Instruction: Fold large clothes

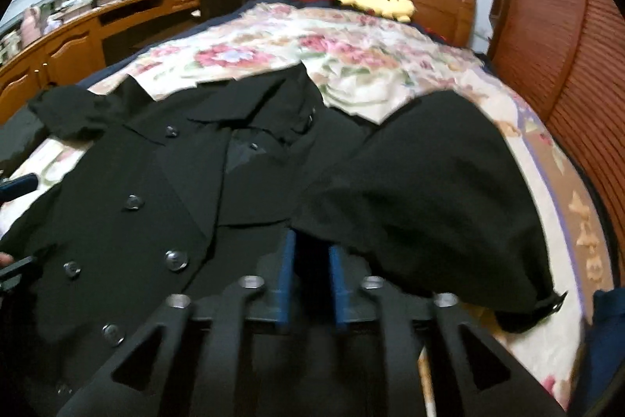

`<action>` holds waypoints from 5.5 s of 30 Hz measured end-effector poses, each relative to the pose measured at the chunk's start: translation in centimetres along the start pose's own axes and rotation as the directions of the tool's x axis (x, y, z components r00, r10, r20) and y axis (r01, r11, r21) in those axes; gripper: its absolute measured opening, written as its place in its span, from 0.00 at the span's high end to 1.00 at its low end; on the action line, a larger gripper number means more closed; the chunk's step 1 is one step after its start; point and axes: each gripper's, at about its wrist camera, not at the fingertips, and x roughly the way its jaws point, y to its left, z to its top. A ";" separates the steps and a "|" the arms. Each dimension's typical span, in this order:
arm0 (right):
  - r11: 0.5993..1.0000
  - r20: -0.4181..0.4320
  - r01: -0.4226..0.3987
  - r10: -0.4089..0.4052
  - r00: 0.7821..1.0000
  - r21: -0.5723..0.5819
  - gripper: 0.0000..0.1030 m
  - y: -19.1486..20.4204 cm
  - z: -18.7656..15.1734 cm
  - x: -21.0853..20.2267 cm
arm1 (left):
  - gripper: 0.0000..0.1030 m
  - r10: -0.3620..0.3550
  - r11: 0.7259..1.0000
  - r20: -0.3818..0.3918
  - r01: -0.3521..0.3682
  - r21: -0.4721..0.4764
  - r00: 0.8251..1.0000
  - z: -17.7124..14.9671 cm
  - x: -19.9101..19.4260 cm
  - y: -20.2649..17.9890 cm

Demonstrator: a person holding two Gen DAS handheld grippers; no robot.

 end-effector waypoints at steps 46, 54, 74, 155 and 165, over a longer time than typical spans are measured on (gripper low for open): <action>0.889 -0.318 0.336 -0.236 0.918 0.312 0.70 -20.2 -7.1 12.4 | 0.00 -0.009 1.000 0.001 0.009 -0.004 1.000 -0.5 -0.5 1.2; 0.937 -0.114 0.245 -0.223 0.968 0.248 0.79 -15.8 -1.8 8.1 | 0.00 0.018 0.999 0.015 -0.018 -0.027 1.000 -0.9 -1.7 3.6; 0.978 0.194 -0.185 0.201 0.960 -0.098 0.39 4.9 8.6 3.4 | 0.00 0.068 0.993 0.025 -0.065 -0.096 0.997 -1.8 -3.2 8.2; 0.973 -0.021 -0.196 0.200 0.980 0.119 0.30 -1.2 -4.0 9.3 | 0.13 0.135 0.982 -0.244 -0.163 -0.098 0.960 -4.4 -1.5 11.5; 0.984 -0.070 -0.171 0.174 0.982 0.048 0.30 1.3 -5.5 12.0 | 0.35 0.196 0.969 -0.176 -0.218 -0.116 0.965 -3.2 -5.2 15.8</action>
